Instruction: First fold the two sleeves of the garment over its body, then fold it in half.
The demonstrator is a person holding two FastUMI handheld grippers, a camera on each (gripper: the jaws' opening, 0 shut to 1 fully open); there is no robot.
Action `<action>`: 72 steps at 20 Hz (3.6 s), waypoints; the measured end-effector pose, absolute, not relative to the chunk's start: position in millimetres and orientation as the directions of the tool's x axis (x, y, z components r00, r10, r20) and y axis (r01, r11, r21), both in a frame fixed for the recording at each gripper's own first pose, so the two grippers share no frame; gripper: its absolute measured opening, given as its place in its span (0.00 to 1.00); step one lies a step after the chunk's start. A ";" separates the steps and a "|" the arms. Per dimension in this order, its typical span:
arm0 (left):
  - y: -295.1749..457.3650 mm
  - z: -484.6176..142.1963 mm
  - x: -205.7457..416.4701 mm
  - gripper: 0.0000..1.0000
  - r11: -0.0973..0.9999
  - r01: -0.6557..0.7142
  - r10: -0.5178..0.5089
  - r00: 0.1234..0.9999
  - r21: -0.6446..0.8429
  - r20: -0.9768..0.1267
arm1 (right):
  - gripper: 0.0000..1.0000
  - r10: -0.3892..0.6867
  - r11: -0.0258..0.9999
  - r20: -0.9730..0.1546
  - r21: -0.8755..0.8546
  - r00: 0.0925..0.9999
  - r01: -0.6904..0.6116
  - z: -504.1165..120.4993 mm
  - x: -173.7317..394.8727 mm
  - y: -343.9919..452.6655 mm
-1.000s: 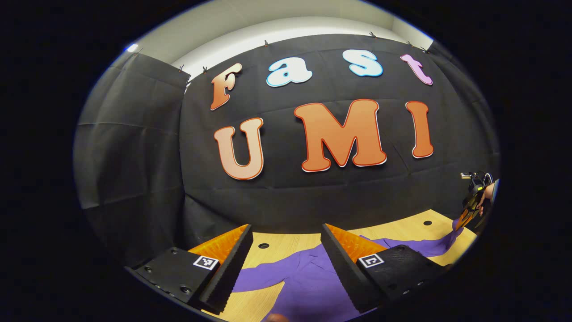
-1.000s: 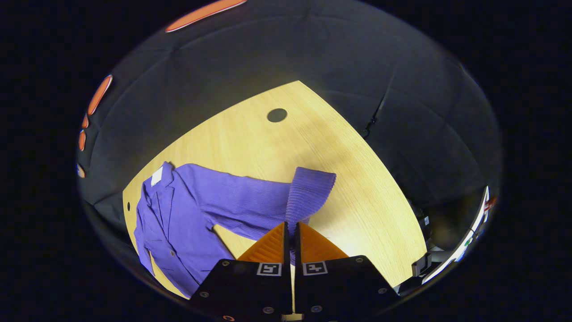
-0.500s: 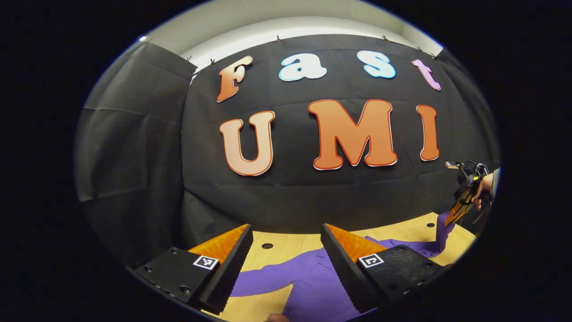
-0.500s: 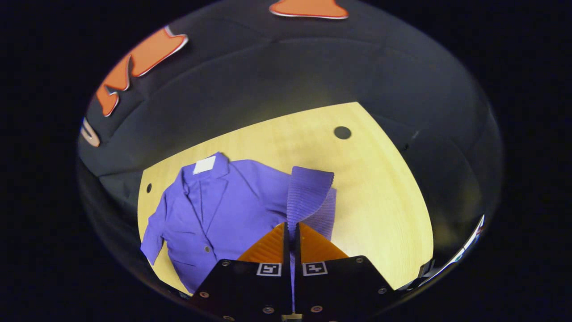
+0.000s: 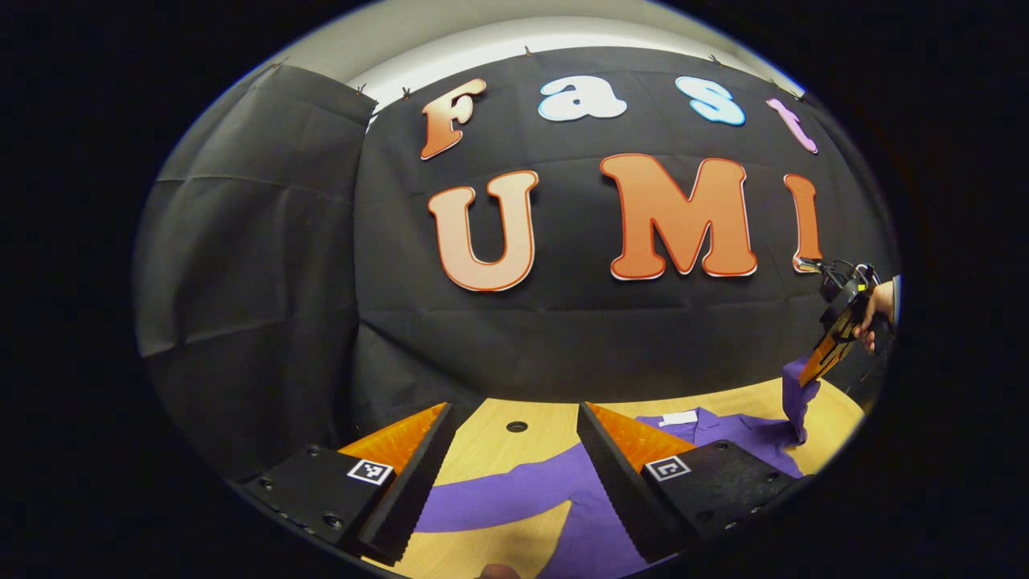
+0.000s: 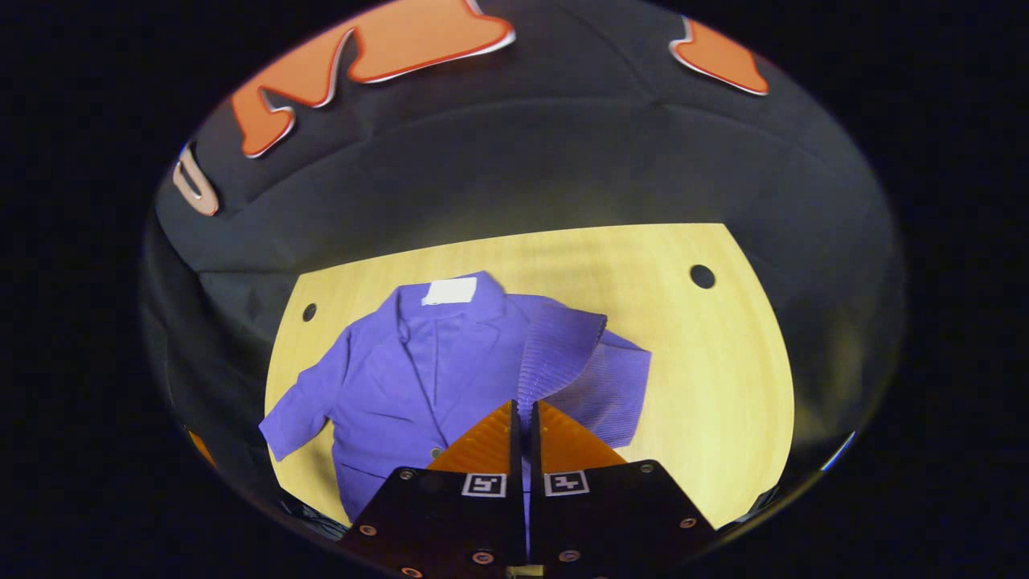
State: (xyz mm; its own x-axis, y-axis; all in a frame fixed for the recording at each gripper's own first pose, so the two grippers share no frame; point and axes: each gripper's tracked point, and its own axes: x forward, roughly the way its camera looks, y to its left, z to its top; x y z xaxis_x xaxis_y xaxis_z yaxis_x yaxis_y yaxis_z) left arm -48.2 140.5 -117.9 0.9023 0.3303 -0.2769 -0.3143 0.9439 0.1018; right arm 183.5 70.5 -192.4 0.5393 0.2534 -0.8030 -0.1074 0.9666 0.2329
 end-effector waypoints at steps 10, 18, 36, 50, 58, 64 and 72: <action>213.6 -144.9 -72.8 0.98 0.895 -0.398 0.445 0.828 0.203 -0.341 | 0.03 0.342 0.934 -0.793 0.226 0.505 -0.278 -183.9 184.9 187.9; 247.9 -186.8 -76.0 0.98 0.886 -0.410 0.462 0.755 0.215 -0.466 | 0.41 0.446 0.890 -0.726 0.296 0.524 -0.347 -168.3 177.0 231.8; 321.0 -341.1 -102.7 0.99 0.826 -0.563 0.238 0.343 0.004 -0.909 | 0.95 0.324 0.939 -0.384 0.245 0.865 -0.243 -57.2 130.8 103.3; 338.9 -419.0 -106.7 0.98 0.775 -0.631 0.013 0.032 -0.011 -0.999 | 0.95 0.182 0.981 -0.251 0.113 0.951 -0.158 -27.0 70.6 52.5; 347.9 -440.4 -106.5 0.86 0.777 -0.623 0.038 -0.099 0.092 -0.994 | 0.95 0.164 0.984 -0.251 0.108 0.954 -0.141 -29.8 52.1 44.0; 329.0 -438.4 -90.2 0.29 0.773 -0.630 0.016 -0.105 0.079 -0.994 | 0.95 0.153 0.985 -0.228 0.109 0.962 -0.130 -34.5 42.1 22.8; 321.2 -401.8 -59.4 0.10 0.850 -0.524 0.070 0.019 0.050 -0.997 | 0.95 0.156 0.984 -0.230 0.121 0.961 -0.131 -42.8 35.9 7.4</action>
